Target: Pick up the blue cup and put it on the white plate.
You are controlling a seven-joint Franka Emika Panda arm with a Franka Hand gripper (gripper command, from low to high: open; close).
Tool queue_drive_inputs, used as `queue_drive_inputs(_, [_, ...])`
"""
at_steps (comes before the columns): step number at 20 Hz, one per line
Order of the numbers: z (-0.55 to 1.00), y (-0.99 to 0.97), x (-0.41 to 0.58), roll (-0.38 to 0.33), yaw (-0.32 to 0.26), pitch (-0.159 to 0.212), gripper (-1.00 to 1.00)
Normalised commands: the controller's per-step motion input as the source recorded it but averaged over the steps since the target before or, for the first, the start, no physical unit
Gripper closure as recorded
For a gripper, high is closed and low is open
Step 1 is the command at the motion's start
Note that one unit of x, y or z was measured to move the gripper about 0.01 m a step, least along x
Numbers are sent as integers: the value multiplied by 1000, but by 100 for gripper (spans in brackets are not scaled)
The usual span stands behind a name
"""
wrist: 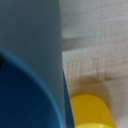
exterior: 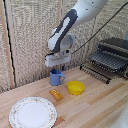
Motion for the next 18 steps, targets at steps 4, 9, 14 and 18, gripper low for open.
queue_drive_inputs(4, [-118, -138, 125, -7, 9, 0, 100])
queue_drive_inputs(9, [-121, -36, 41, -9, 1, 0, 100])
queue_drive_inputs(14, [-61, 0, 0, -2, -8, -9, 100])
queue_drive_inputs(18, [0, 21, 0, 0, -17, -18, 100])
